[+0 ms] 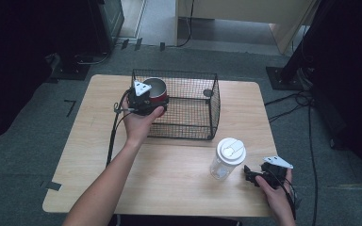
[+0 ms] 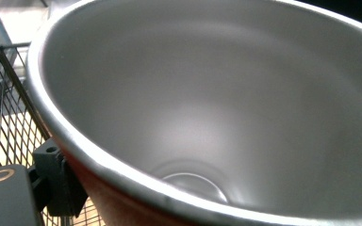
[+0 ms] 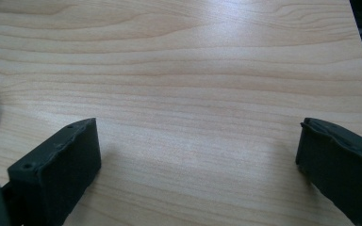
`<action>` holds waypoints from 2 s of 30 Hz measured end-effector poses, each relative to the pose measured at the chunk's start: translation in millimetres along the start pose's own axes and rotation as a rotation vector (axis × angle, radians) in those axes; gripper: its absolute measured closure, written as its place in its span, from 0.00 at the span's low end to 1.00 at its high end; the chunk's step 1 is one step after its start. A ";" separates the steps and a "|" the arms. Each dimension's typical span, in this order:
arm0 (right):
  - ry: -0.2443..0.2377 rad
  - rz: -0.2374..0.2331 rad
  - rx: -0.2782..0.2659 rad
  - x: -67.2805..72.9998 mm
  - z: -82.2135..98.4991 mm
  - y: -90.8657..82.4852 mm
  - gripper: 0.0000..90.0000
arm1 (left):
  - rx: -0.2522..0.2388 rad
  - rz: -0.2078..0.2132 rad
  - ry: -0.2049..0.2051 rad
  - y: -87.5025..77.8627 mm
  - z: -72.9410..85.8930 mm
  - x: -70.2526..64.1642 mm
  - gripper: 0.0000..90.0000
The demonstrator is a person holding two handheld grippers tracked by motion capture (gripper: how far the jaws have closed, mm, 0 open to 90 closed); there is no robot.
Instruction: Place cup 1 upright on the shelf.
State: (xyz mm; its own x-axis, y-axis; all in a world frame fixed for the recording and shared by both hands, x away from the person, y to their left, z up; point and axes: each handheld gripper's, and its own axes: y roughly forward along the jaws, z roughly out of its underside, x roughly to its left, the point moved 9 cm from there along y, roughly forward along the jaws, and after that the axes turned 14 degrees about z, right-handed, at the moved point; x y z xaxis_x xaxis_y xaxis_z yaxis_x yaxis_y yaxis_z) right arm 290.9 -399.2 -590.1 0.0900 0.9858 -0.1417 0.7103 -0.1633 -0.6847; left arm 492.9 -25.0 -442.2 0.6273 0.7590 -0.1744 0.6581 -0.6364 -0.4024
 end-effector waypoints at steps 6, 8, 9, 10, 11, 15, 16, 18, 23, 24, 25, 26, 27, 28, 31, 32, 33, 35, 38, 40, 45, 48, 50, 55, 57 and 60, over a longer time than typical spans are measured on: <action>-0.002 -0.004 0.000 0.7 0.0 -0.2 0.01 | 0.058 -0.001 -0.014 12.4 10.6 4.1 0.08; -0.003 -0.004 0.000 0.8 0.0 -0.2 0.01 | 0.073 -0.008 -0.005 15.6 13.8 4.5 0.08; -0.003 -0.004 0.000 0.7 0.0 -0.2 0.01 | 0.079 -0.016 0.004 16.6 14.8 4.4 0.08; -0.003 -0.004 0.000 0.7 0.0 -0.2 0.01 | 0.083 -0.014 0.006 17.4 15.5 3.8 0.08; -0.002 -0.004 -0.001 0.8 0.0 -0.2 0.01 | 0.085 -0.010 0.007 18.3 16.2 3.0 0.08; -0.003 -0.004 0.000 0.7 0.0 -0.2 0.01 | 0.117 -0.020 0.020 23.4 22.5 2.5 0.08; -0.002 -0.004 0.000 0.8 0.0 -0.2 0.01 | 0.126 -0.020 0.020 24.9 24.3 2.6 0.08; -0.002 -0.004 -0.001 0.7 0.0 -0.2 0.01 | 0.142 -0.017 0.011 27.2 27.3 3.1 0.08; -0.002 -0.004 0.000 0.7 0.0 -0.2 0.01 | 0.142 -0.036 -0.010 29.3 26.9 5.4 0.08; -0.002 -0.004 0.000 0.7 0.0 -0.2 0.01 | 0.149 -0.037 -0.013 30.1 27.5 5.6 0.08; -0.002 -0.004 0.000 0.7 0.0 -0.2 0.01 | 0.159 -0.044 -0.011 30.9 28.7 6.3 0.08; -0.003 -0.005 -0.001 0.8 0.0 -0.2 0.01 | 0.170 -0.049 -0.011 31.8 30.1 6.7 0.08; -0.003 -0.004 0.000 0.7 0.0 -0.2 0.01 | 0.182 -0.054 -0.013 32.5 31.5 6.9 0.08; -0.003 -0.004 0.000 0.7 0.0 -0.2 0.01 | 0.192 -0.054 -0.011 33.3 32.4 6.9 0.08; -0.003 -0.004 0.000 0.7 0.0 -0.2 0.01 | 0.224 -0.056 -0.013 35.5 34.7 7.1 0.08; -0.002 -0.004 -0.001 0.8 0.0 -0.2 0.01 | 0.235 -0.054 -0.014 36.0 35.5 7.6 0.08; -0.002 -0.004 0.000 0.8 0.0 -0.2 0.01 | 0.243 -0.050 -0.018 36.6 36.2 7.5 0.08; -0.002 -0.004 0.000 0.8 0.0 -0.2 0.01 | 0.271 -0.040 -0.018 37.7 38.2 7.4 0.08; -0.002 -0.004 -0.001 0.7 0.0 -0.2 0.01 | 0.321 -0.034 -0.017 39.5 41.8 7.1 0.08; -0.002 -0.004 -0.001 0.8 0.0 -0.2 0.01 | 0.336 -0.033 -0.024 39.9 42.3 7.4 0.08; -0.002 -0.004 0.000 0.8 0.0 -0.2 0.01 | 0.349 -0.024 -0.025 39.8 42.3 8.0 0.08; -0.003 -0.004 0.000 0.7 0.1 -0.2 0.01 | 0.357 -0.015 -0.046 40.4 41.4 8.9 0.08; -0.002 -0.004 0.000 0.7 0.0 -0.2 0.01 | 0.352 -0.007 -0.075 40.8 40.6 9.7 0.08; -0.002 -0.004 -0.001 0.7 0.0 -0.2 0.01 | 0.346 -0.017 -0.044 40.9 41.0 8.1 0.08; -0.002 -0.004 -0.001 0.7 0.0 -0.2 0.01 | 0.361 -0.020 -0.031 40.0 42.2 6.3 0.08; -0.002 -0.004 -0.001 0.7 0.0 -0.2 0.01 | 0.389 -0.017 -0.029 38.1 43.4 5.4 0.08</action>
State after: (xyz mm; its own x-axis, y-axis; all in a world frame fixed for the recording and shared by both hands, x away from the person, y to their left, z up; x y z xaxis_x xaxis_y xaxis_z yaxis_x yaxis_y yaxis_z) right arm 290.8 -398.4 -590.1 0.0853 0.9864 -0.1403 0.7112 -0.1589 -0.6848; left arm 503.2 -39.2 -497.5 0.6020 0.7760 -0.1884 0.4576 -0.5285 -0.7151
